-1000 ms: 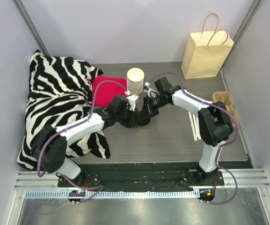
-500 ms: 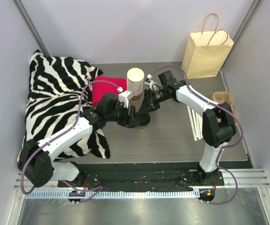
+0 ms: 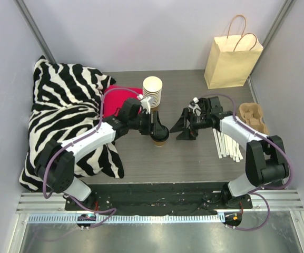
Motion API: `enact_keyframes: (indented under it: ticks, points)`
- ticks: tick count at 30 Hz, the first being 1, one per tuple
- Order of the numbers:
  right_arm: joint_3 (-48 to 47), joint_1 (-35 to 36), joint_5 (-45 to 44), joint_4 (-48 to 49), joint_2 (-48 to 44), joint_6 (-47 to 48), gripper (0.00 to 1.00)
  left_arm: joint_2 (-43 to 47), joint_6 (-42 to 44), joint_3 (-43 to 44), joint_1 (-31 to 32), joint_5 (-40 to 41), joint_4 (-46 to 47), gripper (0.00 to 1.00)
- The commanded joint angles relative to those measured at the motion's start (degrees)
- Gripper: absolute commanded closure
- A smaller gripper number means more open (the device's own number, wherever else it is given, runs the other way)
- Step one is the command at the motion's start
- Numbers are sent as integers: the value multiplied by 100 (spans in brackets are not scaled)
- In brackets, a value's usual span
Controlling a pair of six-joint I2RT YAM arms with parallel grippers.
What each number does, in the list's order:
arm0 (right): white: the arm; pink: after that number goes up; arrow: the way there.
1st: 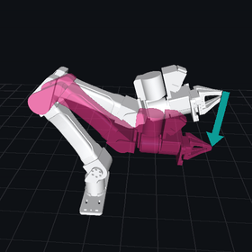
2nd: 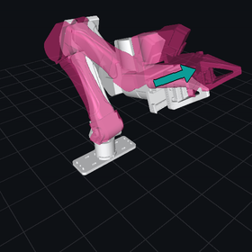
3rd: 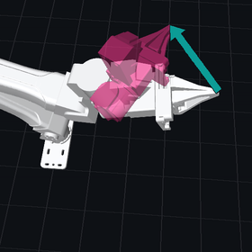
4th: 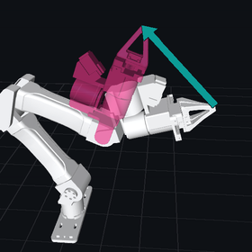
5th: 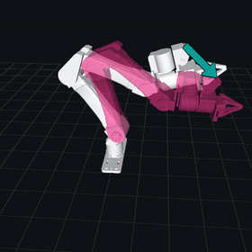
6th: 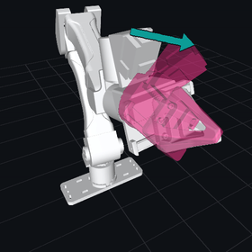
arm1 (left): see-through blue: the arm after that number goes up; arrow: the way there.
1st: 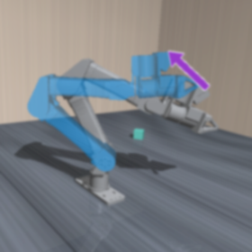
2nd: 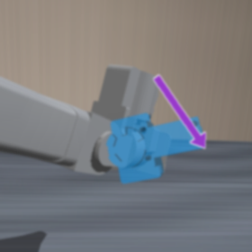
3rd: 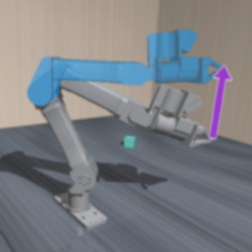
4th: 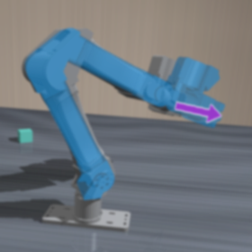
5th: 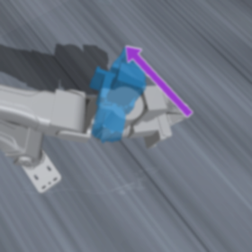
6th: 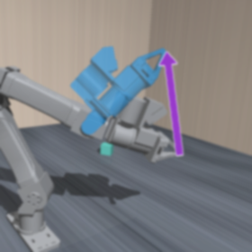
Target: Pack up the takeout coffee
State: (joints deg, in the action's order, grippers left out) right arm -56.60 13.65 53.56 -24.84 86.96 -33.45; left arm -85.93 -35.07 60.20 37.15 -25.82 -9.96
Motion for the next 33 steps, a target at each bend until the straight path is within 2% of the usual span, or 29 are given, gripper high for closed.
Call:
enact_keyframes:
  ticks: [1, 2, 3, 7, 8, 9, 11, 12, 14, 15, 20, 23, 33]
  points:
    - [692, 32, 295, 2120, -171, -1802, 27, -178, -334, 115, -6, -107, 503, 44]
    - [807, 32, 295, 2446, -127, -2066, 27, -196, -343, 97, -6, -64, 521, 44]
    - [913, 41, 313, 3188, -109, -2617, 26, -205, -360, 79, -14, -54, 547, 45]
    - [1317, 129, 225, 4425, 23, -3518, 28, -266, -430, -70, -76, -19, 539, 50]
    - [1327, 173, 190, 4531, 93, -3554, 31, -292, -439, -88, -85, -10, 530, 52]
    - [1327, 199, 172, 4558, 137, -3563, 39, -310, -457, -105, -85, 16, 521, 53]
    - [1301, 243, 85, 4558, 190, -3554, 49, -337, -457, -123, -93, 7, 512, 55]
    - [1309, 243, 41, 4463, 216, -3519, 59, -363, -466, -123, -93, 42, 503, 56]
    - [1108, 235, -134, 3955, 251, -2977, 68, -398, -483, -114, -93, 77, 477, 59]
    - [1003, 243, -205, 3291, 269, -2722, 72, -450, -466, -97, -93, 112, 425, 60]
    - [273, 235, -890, 1285, 102, -1229, 70, -521, -501, -132, -93, 148, 354, 63]
    - [123, 235, -1443, 807, -38, -787, 67, -530, -518, -149, -93, 165, 363, 64]
    - [17, 437, -1454, 753, 436, -461, 69, -714, -562, -114, -93, 192, 372, 65]
